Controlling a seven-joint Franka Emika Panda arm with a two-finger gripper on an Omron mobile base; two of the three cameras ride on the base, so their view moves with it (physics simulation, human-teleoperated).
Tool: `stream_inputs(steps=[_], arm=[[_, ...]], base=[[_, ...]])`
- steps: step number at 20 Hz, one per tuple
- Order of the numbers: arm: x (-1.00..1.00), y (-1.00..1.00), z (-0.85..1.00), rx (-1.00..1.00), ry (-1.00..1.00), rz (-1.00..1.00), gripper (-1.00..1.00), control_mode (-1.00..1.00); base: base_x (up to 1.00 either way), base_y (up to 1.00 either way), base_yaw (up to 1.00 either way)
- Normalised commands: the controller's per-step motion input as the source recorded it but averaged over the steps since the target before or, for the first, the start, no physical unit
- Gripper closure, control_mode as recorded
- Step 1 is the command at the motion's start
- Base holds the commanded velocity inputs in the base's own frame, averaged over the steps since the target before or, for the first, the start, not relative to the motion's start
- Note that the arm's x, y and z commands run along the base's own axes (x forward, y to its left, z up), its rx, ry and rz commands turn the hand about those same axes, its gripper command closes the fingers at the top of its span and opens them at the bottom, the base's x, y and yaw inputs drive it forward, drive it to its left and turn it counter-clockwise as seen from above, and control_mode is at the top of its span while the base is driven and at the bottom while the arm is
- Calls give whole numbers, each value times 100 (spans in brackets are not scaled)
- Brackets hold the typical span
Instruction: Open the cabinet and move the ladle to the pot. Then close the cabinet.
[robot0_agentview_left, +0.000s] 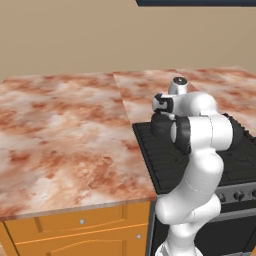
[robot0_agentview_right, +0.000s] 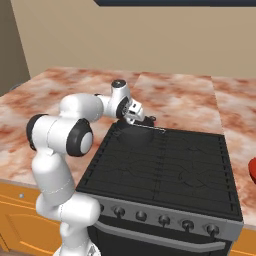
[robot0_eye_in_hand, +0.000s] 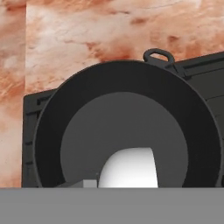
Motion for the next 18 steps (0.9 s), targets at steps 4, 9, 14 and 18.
stream_inputs(steps=[4,9,14,18], arm=[[20,-6,-22,1,0,0,100,-100],[16,-6,-18,3,0,0,100,-100],[19,-2,-21,3,0,0,100,-100],[24,-1,-25,1,0,0,100,-100]], base=[[0,0,0],[0,0,0],[0,0,0],[0,0,0]])
